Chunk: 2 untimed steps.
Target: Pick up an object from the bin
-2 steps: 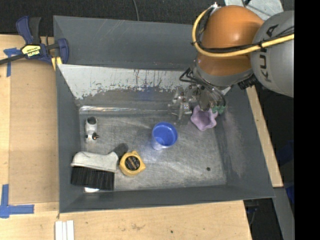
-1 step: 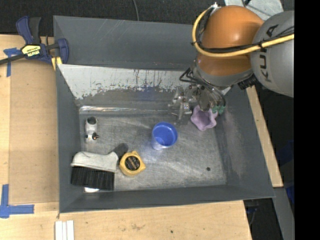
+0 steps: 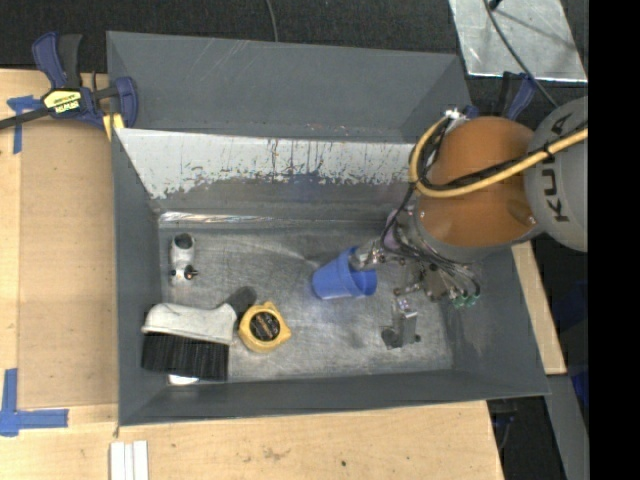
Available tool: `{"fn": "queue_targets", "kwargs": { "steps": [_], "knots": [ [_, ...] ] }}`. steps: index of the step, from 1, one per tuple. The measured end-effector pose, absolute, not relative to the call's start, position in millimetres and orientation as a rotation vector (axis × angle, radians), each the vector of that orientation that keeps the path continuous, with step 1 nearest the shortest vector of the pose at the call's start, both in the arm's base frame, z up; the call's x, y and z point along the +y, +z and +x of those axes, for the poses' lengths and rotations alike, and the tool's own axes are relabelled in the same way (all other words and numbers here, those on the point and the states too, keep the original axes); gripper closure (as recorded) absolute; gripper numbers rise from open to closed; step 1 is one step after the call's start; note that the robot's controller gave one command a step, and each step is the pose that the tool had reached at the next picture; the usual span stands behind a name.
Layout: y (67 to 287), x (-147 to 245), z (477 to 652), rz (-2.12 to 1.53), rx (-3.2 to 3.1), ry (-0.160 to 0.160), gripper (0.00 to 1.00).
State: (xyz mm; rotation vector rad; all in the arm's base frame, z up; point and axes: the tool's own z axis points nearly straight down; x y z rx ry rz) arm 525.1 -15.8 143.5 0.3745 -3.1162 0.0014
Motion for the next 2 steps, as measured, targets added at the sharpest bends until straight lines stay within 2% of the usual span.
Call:
{"fn": "queue_targets", "kwargs": {
  "steps": [1,2],
  "knots": [
    [145,-15,526.8,0.376,-3.121,0.001,0.00],
    [75,3,597.0,0.498,-3.123,0.001,1.00]
  ]
}}
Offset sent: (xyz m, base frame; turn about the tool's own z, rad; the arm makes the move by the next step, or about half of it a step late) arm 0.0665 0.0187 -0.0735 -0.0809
